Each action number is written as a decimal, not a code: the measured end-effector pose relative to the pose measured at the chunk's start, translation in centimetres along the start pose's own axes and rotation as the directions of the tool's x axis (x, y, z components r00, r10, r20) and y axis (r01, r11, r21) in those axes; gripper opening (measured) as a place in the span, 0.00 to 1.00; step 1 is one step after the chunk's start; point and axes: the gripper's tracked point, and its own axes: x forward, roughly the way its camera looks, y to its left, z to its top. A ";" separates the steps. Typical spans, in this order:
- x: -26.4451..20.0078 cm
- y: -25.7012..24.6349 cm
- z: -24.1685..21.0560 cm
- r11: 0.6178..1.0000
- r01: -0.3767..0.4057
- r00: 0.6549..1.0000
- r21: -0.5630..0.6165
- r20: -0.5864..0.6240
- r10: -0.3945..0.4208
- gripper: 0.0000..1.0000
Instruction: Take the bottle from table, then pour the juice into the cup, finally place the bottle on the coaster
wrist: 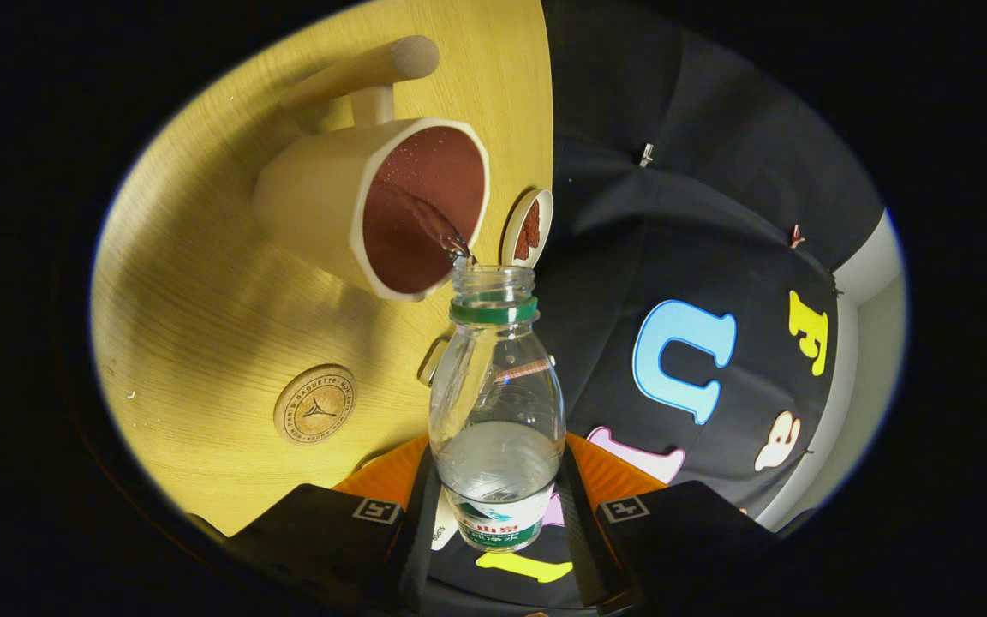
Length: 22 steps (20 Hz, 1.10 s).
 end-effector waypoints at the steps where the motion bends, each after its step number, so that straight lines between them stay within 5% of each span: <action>1: 0.0 -0.1 0.0 1.000 0.003 1.000 -0.014 0.005 -0.003 0.69; 22: 0.7 -2.1 0.8 0.972 0.073 0.992 -0.223 0.121 -0.047 0.69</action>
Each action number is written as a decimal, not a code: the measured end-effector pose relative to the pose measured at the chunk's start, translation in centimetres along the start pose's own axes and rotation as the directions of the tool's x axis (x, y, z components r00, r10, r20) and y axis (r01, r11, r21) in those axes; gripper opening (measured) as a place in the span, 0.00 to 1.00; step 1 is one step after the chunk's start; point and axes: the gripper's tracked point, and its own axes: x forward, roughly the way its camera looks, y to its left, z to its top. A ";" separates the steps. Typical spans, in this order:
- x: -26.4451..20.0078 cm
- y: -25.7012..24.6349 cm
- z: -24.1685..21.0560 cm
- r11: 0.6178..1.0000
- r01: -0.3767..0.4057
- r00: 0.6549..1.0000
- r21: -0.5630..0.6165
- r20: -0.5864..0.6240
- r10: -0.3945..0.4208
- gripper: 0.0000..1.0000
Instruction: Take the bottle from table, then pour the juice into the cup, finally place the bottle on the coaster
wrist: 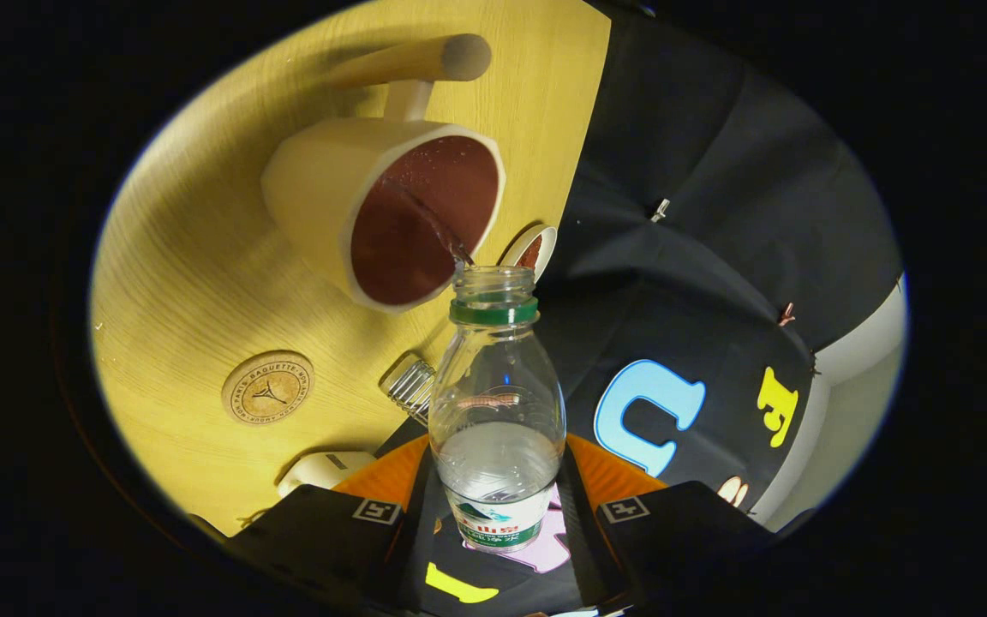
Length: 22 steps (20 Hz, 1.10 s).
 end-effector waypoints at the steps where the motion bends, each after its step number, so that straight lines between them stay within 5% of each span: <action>1: 0.1 0.0 -0.1 1.000 -0.001 1.000 -0.010 0.003 0.001 0.69; 22: 0.1 -0.8 0.5 0.983 0.014 0.998 -0.185 0.070 -0.001 0.69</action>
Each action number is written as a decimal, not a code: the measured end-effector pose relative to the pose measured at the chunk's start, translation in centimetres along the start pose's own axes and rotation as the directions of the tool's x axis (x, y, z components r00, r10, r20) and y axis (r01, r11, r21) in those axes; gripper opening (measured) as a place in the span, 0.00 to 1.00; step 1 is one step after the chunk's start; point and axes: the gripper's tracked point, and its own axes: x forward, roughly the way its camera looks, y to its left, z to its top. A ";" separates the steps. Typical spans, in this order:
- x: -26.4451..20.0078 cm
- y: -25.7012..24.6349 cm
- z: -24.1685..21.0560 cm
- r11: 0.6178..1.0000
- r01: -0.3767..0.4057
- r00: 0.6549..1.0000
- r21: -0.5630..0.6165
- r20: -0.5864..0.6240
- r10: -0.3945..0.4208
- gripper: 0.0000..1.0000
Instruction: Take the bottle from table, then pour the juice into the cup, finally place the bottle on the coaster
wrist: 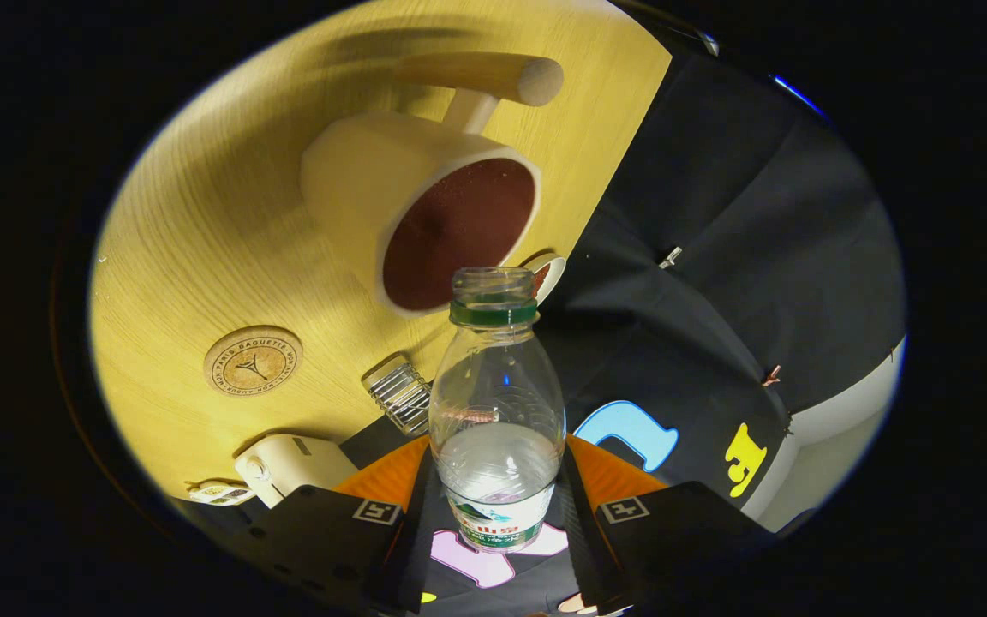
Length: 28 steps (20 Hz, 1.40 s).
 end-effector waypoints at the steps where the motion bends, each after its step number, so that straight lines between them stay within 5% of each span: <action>1: 0.0 0.1 -0.3 1.000 -0.004 1.000 0.003 -0.004 0.004 0.69; 13: -0.5 0.8 -1.2 0.999 -0.024 0.999 0.031 -0.031 0.025 0.69; 21: -2.3 0.2 -2.8 0.970 -0.007 0.994 0.243 -0.101 0.033 0.69; 24: -3.3 -0.2 -4.0 0.920 0.024 0.989 0.391 -0.145 0.036 0.69; 28: -4.8 -1.1 -6.7 0.757 0.070 0.978 0.650 -0.196 0.077 0.69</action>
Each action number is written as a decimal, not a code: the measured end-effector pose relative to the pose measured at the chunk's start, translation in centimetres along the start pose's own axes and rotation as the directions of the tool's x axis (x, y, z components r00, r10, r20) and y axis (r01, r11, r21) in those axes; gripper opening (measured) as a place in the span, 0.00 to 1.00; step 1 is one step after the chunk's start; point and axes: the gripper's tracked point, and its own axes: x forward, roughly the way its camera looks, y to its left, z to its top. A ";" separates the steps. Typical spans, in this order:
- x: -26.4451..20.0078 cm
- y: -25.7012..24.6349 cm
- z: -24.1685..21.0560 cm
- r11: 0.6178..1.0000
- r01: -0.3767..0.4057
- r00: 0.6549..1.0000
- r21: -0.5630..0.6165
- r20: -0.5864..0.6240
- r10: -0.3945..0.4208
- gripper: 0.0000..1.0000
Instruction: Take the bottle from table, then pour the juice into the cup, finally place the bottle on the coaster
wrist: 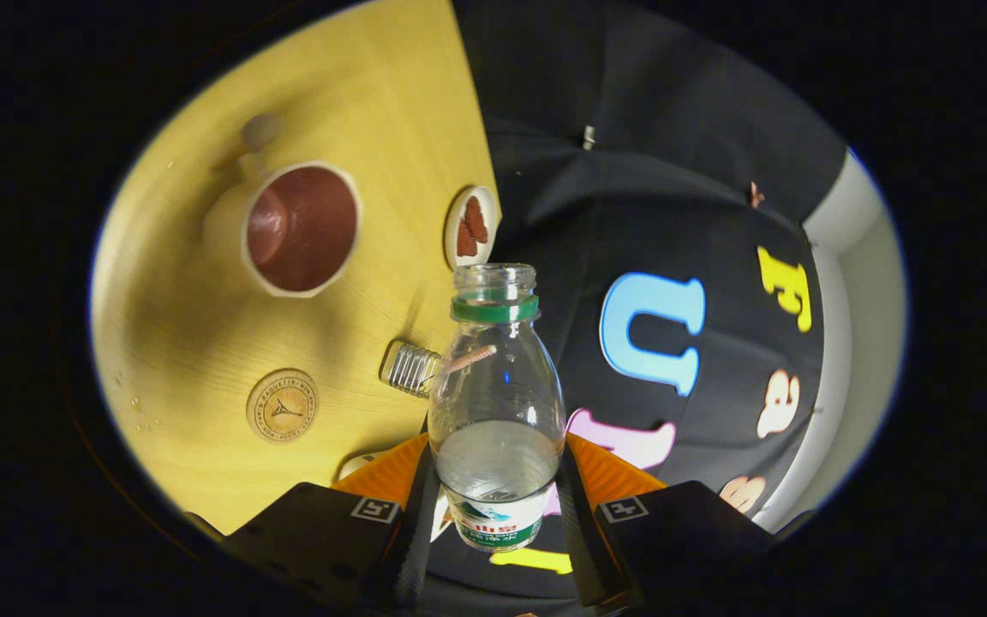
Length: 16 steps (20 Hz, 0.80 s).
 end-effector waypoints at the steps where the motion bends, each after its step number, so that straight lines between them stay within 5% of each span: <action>1: -0.4 -0.7 -0.4 0.997 0.000 1.000 0.077 -0.012 0.001 0.69; 5: -0.5 -2.0 -3.0 0.910 -0.028 0.997 0.414 -0.050 0.053 0.69; 9: -0.1 -2.2 -4.6 0.708 -0.064 0.991 0.703 -0.041 0.131 0.69; 16: -0.3 0.9 -6.4 0.435 -0.090 0.988 0.896 0.024 0.156 0.69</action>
